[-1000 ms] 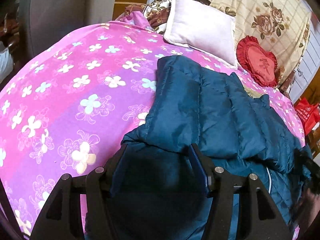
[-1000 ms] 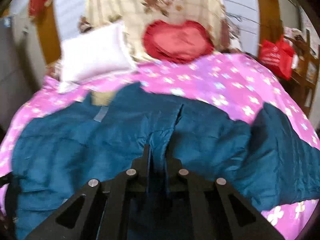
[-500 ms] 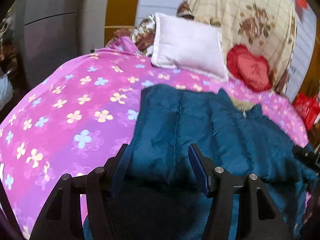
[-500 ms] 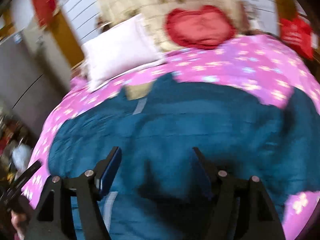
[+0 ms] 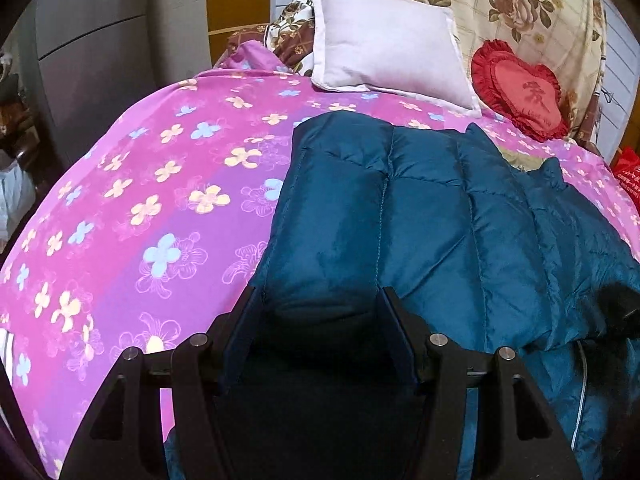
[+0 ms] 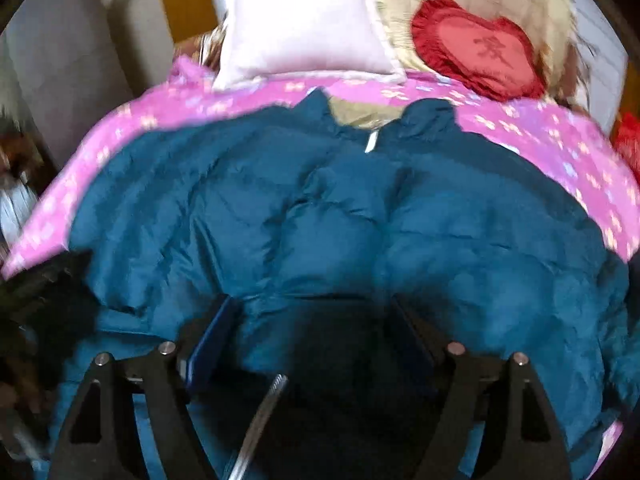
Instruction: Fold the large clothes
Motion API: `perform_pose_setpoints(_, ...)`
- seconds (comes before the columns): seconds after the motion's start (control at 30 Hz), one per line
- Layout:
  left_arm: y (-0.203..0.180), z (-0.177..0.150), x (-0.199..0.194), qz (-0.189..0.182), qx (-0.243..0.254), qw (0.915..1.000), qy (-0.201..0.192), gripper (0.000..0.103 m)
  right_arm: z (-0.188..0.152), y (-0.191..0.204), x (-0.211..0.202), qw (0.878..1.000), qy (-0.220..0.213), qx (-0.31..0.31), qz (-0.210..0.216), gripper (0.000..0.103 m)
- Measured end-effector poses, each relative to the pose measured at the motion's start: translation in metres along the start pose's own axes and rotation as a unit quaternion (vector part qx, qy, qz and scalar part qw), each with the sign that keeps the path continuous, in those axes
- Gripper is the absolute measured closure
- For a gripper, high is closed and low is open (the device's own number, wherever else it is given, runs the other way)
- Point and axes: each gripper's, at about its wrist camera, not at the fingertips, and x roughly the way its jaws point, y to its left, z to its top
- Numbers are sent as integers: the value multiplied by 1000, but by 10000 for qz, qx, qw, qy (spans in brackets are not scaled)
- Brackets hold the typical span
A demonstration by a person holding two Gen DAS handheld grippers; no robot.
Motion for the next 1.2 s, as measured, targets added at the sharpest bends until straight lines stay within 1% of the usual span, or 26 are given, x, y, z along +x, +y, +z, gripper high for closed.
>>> perform_pose_setpoints(0.03,0,0,0,7,0,10000,-3,62,0,-12,-13,9997,-148,170,34,17)
perform_pose_setpoints(0.07,0,0,0,12,1,10000,-8,62,0,-25,-20,9994,-235,255,-37,15)
perform_pose_setpoints(0.1,-1,-1,0,24,11,10000,-15,62,1,-37,-29,9987,-329,334,-209,12)
perform_pose_setpoints(0.17,-1,-1,0,42,29,10000,-20,62,1,-59,-35,9965,-418,456,-556,11)
perform_pose_setpoints(0.23,-1,-1,1,53,39,10000,-27,62,0,-85,-33,9939,-346,639,-828,11)
perform_pose_setpoints(0.33,-1,-1,1,44,43,10000,-22,61,-7,-110,-13,9904,-82,689,-1197,10)
perform_pose_setpoints(0.37,-1,-2,1,51,52,10000,-26,61,-10,-115,-6,9900,-5,717,-1217,8)
perform_pose_setpoints(0.43,-1,-1,1,59,59,10000,-35,61,-14,-125,-1,9900,-9,905,-1084,7)
perform_pose_setpoints(0.57,-1,0,-3,51,65,10000,-44,61,-15,-120,-12,9885,3,881,-1225,7)
perform_pose_setpoints(0.63,-1,1,-5,33,68,10000,-18,61,-16,-113,-26,9889,-159,806,-1241,7)
perform_pose_setpoints(0.73,-2,0,-13,-8,48,10000,-67,61,-24,-104,-46,9905,-392,681,-1132,7)
perform_pose_setpoints(0.8,-3,0,-21,-42,55,9999,-135,61,-28,-97,-47,9908,-410,554,-1168,6)
perform_pose_setpoints(0.83,-4,0,-25,-47,70,9998,-164,61,-32,-93,-42,9907,-342,451,-1234,4)
perform_pose_setpoints(0.9,-7,-1,-35,-78,124,9995,-266,61,-39,-89,-20,9890,103,283,-1448,0)
perform_pose_setpoints(0.93,-8,-1,-42,-92,165,9992,-355,61,-41,-90,-9,9880,337,275,-1481,0)
perform_pose_setpoints(1.07,-13,-1,-66,-123,321,9972,-667,61,-42,-95,-28,9888,167,594,-1362,0)
perform_pose_setpoints(1.2,-17,-5,-84,-247,363,9959,-788,61,-49,-85,-62,9877,-178,389,-1505,0)
